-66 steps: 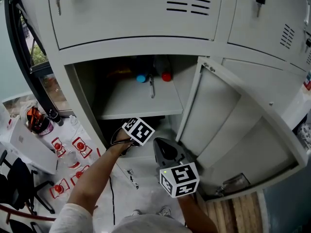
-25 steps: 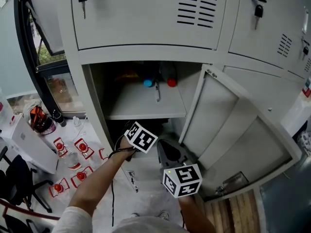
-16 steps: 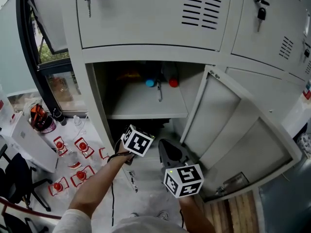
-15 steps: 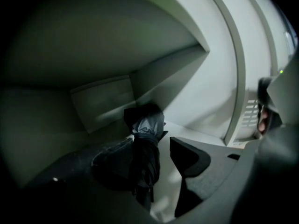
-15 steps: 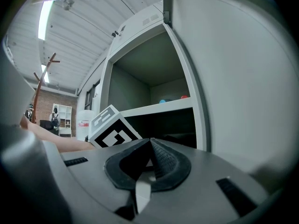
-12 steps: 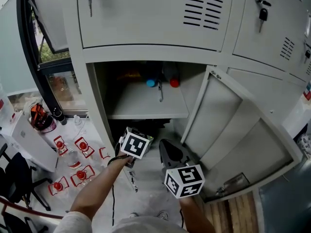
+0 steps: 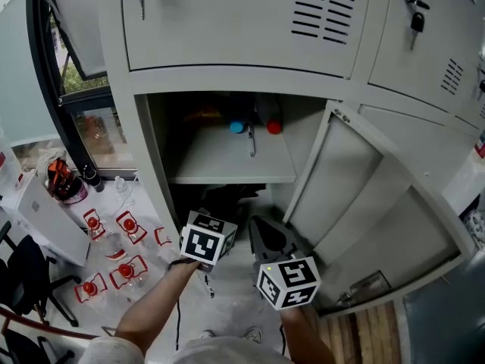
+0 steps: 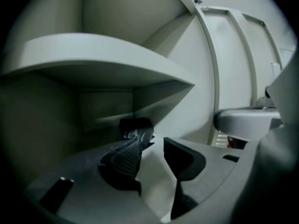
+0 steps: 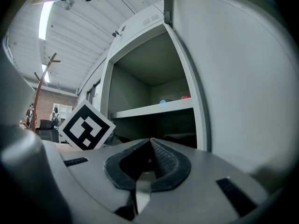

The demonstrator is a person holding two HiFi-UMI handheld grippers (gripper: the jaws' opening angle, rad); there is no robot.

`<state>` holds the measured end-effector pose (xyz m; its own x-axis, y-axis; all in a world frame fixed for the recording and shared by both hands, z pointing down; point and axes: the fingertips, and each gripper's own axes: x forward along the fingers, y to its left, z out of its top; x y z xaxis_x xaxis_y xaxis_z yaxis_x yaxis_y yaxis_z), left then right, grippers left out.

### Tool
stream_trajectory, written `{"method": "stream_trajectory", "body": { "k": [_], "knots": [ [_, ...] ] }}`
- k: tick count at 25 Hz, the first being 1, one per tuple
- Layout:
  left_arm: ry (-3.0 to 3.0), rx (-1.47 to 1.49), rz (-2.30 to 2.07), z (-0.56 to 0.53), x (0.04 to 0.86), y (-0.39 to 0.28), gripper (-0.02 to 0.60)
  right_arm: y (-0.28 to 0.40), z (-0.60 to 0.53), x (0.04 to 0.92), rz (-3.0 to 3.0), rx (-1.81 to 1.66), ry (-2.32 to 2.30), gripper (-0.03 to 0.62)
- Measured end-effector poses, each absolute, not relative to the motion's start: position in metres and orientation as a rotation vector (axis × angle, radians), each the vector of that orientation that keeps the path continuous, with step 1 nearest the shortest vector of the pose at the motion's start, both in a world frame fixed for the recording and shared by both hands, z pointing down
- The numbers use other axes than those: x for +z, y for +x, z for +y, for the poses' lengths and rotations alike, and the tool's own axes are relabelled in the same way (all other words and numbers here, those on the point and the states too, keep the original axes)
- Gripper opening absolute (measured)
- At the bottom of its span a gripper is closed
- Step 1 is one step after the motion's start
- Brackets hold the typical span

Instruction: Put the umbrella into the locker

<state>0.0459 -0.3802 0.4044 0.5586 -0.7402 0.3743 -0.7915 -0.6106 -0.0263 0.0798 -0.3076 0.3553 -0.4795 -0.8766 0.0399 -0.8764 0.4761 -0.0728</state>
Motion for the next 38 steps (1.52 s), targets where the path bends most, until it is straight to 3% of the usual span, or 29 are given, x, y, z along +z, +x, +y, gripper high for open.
{"method": "stream_trajectory", "body": {
  "k": [12,38],
  "knots": [
    [2.630,0.297,-1.397,-0.355,0.386,0.025,0.061,0.074,-0.304,0.353,2.715,-0.119,-1.582,0.003],
    [2.579,0.183,-1.413,-0.330,0.388,0.011,0.026,0.062,-0.299,0.357,2.774,-0.092,-1.521,0.003]
  ]
}}
